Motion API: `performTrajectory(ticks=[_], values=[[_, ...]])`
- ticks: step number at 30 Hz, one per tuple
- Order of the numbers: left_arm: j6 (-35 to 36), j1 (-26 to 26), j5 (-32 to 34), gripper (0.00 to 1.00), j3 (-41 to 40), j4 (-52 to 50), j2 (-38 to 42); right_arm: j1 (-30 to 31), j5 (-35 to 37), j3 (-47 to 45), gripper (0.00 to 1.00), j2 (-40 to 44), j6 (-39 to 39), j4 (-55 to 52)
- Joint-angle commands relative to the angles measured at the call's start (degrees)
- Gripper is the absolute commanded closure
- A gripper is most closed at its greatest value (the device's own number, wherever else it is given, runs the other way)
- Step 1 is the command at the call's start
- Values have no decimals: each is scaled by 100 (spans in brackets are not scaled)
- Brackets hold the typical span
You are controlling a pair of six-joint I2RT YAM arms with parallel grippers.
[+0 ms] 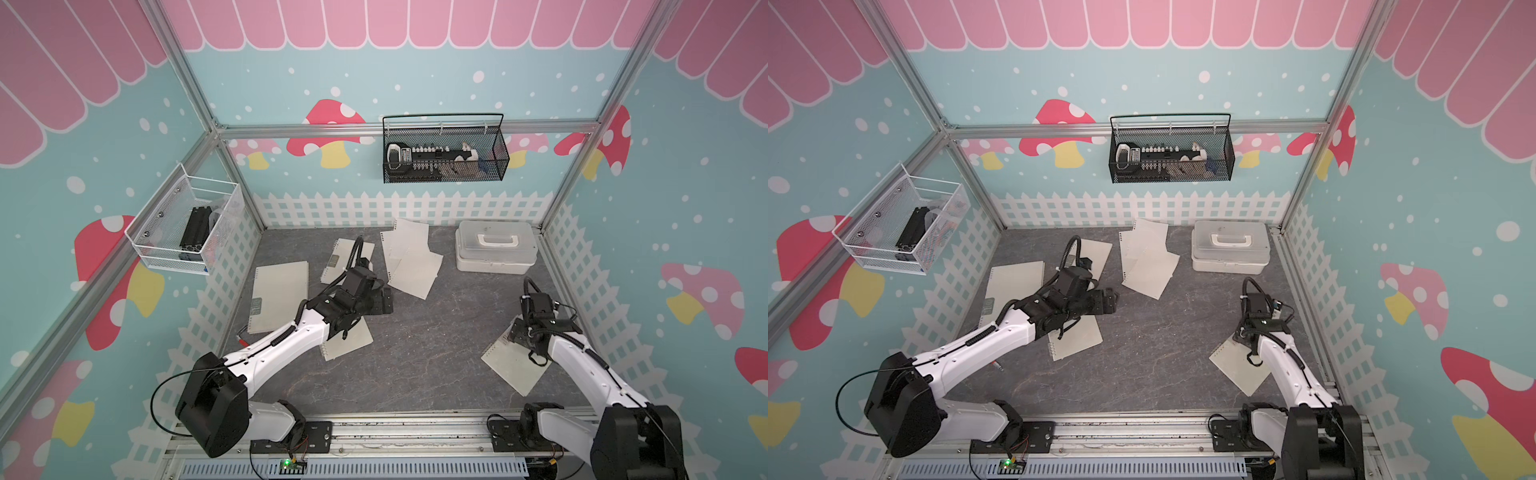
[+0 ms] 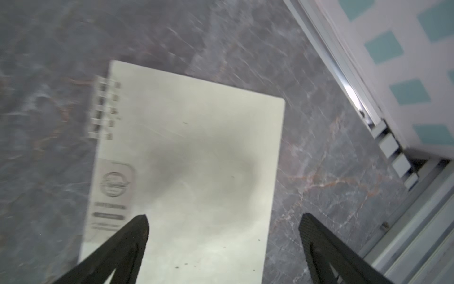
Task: Tear off pages from different notebooks
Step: Move the notebook to the center of the board.
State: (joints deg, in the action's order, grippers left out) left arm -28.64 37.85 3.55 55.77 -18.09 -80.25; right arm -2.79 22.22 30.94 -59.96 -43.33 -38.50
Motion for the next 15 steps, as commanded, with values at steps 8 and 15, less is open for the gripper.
performTrajectory(ticks=[8,15], values=[[193,346,-884,1,97,1115,-710,-402,-1027,-621,1,-27,-502,1066],[188,626,-1097,1,818,1220,-1596,-398,-2066,-738,1,-697,-426,1813]])
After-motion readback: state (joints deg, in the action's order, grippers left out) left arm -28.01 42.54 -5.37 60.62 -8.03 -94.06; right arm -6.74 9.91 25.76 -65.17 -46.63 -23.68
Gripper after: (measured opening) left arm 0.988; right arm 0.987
